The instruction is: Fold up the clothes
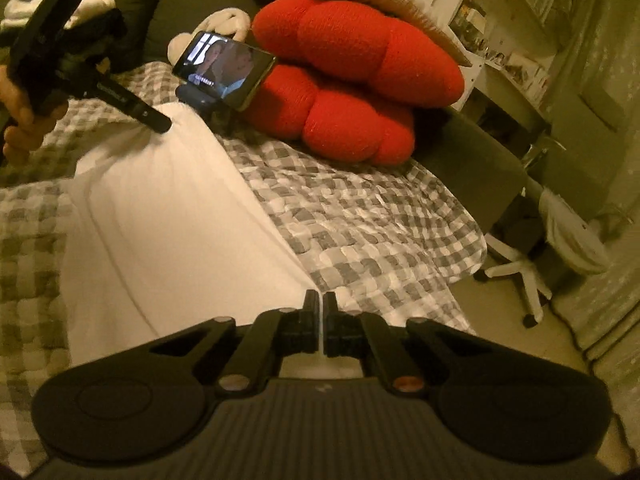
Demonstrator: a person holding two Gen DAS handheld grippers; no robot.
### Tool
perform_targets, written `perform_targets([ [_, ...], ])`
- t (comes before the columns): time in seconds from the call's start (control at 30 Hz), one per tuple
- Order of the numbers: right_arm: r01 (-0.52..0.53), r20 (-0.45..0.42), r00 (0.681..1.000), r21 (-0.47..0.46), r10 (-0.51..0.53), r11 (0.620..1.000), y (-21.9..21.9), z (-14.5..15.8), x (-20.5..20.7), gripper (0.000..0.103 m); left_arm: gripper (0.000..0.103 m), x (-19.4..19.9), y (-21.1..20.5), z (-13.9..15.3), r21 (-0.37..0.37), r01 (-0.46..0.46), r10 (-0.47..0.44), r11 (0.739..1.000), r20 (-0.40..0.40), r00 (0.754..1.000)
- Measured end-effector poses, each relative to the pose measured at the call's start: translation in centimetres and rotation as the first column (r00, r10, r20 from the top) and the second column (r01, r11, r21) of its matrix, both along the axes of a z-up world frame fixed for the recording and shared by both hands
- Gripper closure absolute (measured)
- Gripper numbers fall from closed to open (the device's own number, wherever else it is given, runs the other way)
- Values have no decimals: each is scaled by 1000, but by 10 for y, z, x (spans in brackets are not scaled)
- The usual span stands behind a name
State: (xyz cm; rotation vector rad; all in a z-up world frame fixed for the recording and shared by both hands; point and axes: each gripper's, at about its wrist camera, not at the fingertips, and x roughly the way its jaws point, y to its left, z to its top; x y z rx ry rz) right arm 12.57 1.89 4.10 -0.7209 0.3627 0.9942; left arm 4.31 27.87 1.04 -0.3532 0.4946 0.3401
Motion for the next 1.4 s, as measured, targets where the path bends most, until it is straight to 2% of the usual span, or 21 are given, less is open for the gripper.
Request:
perform_targets([
  [0.13, 16, 24, 1000, -44, -15, 999, 9, -10, 3, 102, 83, 9, 6, -7, -51, 3, -4, 999, -33, 999],
  [0.2, 27, 41, 999, -39, -25, 999, 10, -10, 3, 102, 81, 9, 4, -4, -29, 17, -18, 999, -22, 1000],
  [0.33, 55, 71, 996, -44, -52, 997, 13, -13, 5, 102, 58, 12, 3, -4, -14, 27, -27, 1000, -38, 999],
  [0.43, 84, 75, 994, -60, -79, 995, 16, -22, 6, 102, 54, 6, 8, -3, -41, 17, -19, 999, -38, 999],
  [0.53, 111, 74, 991, -22, -109, 994, 13, -17, 2, 102, 50, -9, 13, 5, -40, -9, 8, 999, -21, 1000],
  [0.57, 119, 62, 991, -2, -119, 993, 10, -13, 0, 98, 50, -14, 15, 7, -41, -17, 16, 999, -18, 1000],
  [0.73, 154, 17, 988, 79, -156, 985, -17, 12, -16, 90, 50, -44, 11, 11, -48, -22, 20, 999, -25, 999],
  [0.83, 169, -16, 986, 118, -168, 979, -35, 24, -30, 89, 50, -60, 5, 7, -78, -20, 19, 997, -21, 1000],
  [1.0, 183, -116, 979, 144, -167, 972, -70, 21, -59, 89, 50, -54, -5, -7, -74, 3, -6, 997, -46, 999],
  [1.03, 185, -134, 977, 147, -165, 972, -76, 19, -65, 89, 52, -51, -7, -10, -69, 7, -11, 998, -53, 999],
  [1.07, 186, -152, 975, 151, -163, 971, -82, 17, -70, 89, 61, -49, -7, -13, -64, 8, -12, 998, -56, 998],
  [1.1, 191, -170, 972, 154, -164, 969, -88, 15, -74, 89, 75, -47, -7, -15, -57, 7, -10, 998, -55, 998],
  [1.13, 198, -186, 968, 148, -169, 969, -91, 11, -76, 88, 79, -45, -5, -15, -65, 2, -5, 998, -55, 998],
  [1.2, 223, -200, 960, 125, -195, 967, -95, 3, -76, 88, 80, -45, -1, -12, -91, -2, -3, 996, -54, 999],
  [1.3, 293, -167, 946, 78, -277, 953, -99, -11, -69, 88, 80, -46, 2, -4, -68, 12, -15, 998, -50, 999],
  [1.4, 371, -191, 918, 105, -348, 922, -107, -13, -59, 88, 79, -45, 15, -5, -138, 33, -40, 990, -47, 998],
])
